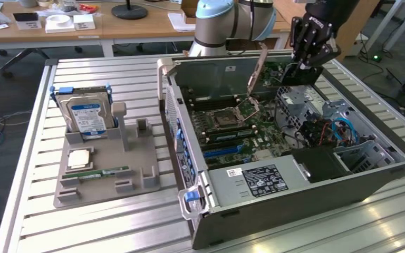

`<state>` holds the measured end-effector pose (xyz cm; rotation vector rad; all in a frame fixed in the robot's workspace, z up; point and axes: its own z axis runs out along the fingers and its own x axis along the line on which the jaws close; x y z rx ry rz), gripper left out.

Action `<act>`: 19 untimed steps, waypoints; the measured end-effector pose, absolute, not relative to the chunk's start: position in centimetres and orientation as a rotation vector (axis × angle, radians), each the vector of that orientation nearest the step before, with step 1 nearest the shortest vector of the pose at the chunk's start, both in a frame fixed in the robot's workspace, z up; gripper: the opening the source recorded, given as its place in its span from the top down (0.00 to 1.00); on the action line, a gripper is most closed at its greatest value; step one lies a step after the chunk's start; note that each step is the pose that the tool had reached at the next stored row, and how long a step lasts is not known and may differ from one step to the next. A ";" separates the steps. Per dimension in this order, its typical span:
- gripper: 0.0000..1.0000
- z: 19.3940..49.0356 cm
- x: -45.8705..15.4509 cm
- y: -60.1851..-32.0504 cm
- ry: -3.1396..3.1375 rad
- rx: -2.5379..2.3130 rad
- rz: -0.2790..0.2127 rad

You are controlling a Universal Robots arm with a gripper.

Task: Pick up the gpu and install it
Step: 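Insert the gpu into the slot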

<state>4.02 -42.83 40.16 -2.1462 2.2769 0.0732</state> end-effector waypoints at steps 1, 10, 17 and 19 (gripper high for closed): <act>0.74 40.1 4.0 -42.9 2.277 -2.146 0.073; 0.74 39.8 3.5 -43.2 2.273 -2.150 0.073; 0.74 39.0 2.5 -43.4 2.256 -2.165 0.070; 0.74 38.7 2.3 -43.4 2.251 -2.169 0.068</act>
